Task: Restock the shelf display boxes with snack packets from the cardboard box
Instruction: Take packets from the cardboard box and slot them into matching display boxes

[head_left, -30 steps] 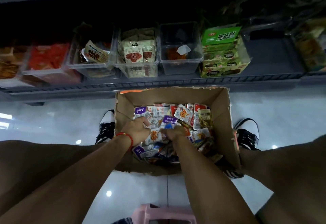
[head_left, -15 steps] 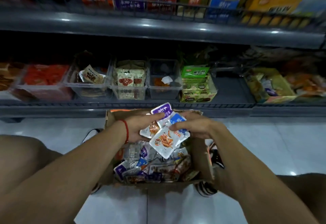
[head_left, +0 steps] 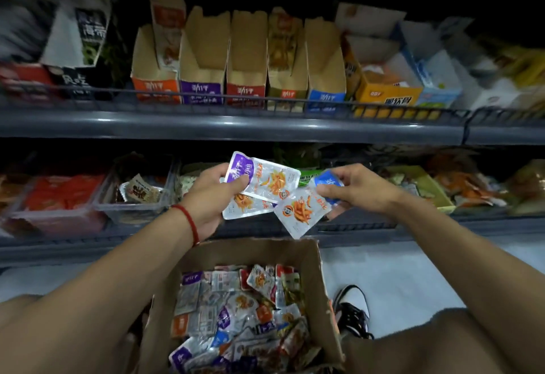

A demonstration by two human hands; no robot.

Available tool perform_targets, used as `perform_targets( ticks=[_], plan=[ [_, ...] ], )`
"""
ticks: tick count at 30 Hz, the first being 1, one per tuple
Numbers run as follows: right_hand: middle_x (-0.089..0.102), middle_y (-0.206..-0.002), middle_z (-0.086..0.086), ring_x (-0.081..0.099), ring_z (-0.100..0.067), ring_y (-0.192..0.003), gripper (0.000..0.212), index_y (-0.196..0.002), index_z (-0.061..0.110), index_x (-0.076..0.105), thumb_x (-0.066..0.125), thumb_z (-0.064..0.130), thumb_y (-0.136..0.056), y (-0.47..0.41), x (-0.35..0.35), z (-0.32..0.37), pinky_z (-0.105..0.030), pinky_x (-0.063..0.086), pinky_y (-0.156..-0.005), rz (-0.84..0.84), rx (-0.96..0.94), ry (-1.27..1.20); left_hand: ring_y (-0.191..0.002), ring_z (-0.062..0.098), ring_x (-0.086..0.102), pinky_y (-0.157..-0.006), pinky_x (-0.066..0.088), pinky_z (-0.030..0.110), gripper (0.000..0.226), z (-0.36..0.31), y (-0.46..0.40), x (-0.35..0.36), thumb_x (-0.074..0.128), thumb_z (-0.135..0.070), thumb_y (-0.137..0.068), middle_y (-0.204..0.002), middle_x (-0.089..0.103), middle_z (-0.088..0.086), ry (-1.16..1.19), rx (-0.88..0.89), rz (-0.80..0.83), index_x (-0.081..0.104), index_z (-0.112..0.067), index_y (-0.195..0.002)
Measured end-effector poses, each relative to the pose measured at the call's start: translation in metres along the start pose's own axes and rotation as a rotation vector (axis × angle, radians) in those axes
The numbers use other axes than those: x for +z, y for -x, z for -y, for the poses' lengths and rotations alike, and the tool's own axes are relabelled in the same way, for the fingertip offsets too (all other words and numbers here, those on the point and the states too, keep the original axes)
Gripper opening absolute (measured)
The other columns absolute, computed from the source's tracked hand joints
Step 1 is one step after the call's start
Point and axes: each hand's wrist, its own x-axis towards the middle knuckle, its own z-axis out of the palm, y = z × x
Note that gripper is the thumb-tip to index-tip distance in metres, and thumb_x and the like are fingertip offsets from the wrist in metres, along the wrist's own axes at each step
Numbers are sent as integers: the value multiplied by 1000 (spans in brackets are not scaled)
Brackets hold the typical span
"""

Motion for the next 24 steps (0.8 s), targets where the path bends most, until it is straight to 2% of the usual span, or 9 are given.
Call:
perform_targets(
  ticks=[3, 6, 11, 13, 16, 18, 20, 22, 24],
  plan=[
    [77, -104, -11, 74, -25, -101, 21, -115, 7, 69, 60, 19, -101, 1, -14, 11, -41, 62, -84, -11, 9, -36, -101, 33, 72, -83, 61, 42, 20, -13, -5, 3, 59, -8, -100, -109, 75, 15, 10, 30, -23, 66, -6, -118],
    [78, -104, -8, 75, -22, -100, 21, -117, 11, 68, 61, 20, -99, 7, -41, 35, -38, 62, -84, -84, -22, 38, -100, 31, 73, -83, 61, 40, 24, -20, -11, 5, 56, -7, -101, -113, 74, 16, 109, 14, -27, 64, -4, -123],
    [77, -90, -6, 76, -16, -81, 11, -105, 9, 68, 64, 15, -97, 5, -105, 96, -26, 62, -66, -477, -323, 220, -105, 32, 72, -96, 55, 52, 25, -38, -21, 10, 57, -13, -100, -114, 75, 10, 258, -17, 17, 65, -11, -124],
    [74, -92, -8, 74, -16, -79, 19, -106, 5, 67, 65, 22, -98, -8, -130, 121, -36, 63, -68, -662, -447, 398, -102, 30, 74, -88, 59, 47, 23, -46, -23, 10, 57, -12, -100, -112, 76, 9, 296, 7, 25, 66, -12, -121],
    [68, -96, -6, 68, -23, -84, 23, -108, 9, 66, 62, 30, -100, -37, -152, 154, -48, 58, -76, -825, -512, 622, -95, 28, 76, -71, 62, 38, 21, -55, -25, 9, 57, -11, -100, -107, 77, 9, 307, 30, 10, 67, -12, -119],
    [67, -98, -9, 67, -29, -92, 24, -114, 10, 67, 61, 29, -101, -60, -154, 171, -46, 55, -78, -882, -505, 725, -97, 29, 75, -78, 61, 43, 23, -58, -27, 8, 58, -11, -99, -107, 77, 9, 316, 23, 7, 67, -12, -120],
    [68, -117, -12, 65, -29, -109, 31, -128, 10, 64, 62, 25, -101, -86, -153, 183, -33, 49, -80, -919, -439, 725, -98, 30, 75, -89, 58, 49, 24, -60, -28, 7, 60, -12, -98, -107, 77, 9, 311, 21, 4, 67, -14, -121],
    [63, -132, -12, 60, -28, -121, 36, -134, 10, 60, 62, 21, -100, -113, -157, 189, -25, 43, -83, -899, -374, 750, -96, 29, 75, -89, 57, 49, 22, -62, -28, 5, 61, -13, -98, -105, 78, 9, 302, 31, 0, 68, -15, -119],
    [62, -131, -13, 59, -29, -120, 36, -133, 10, 60, 61, 22, -100, -137, -162, 189, -28, 46, -87, -865, -285, 802, -93, 28, 76, -85, 58, 46, 21, -66, -28, 4, 61, -13, -98, -103, 78, 8, 291, 37, -5, 68, -15, -117]
  ],
)
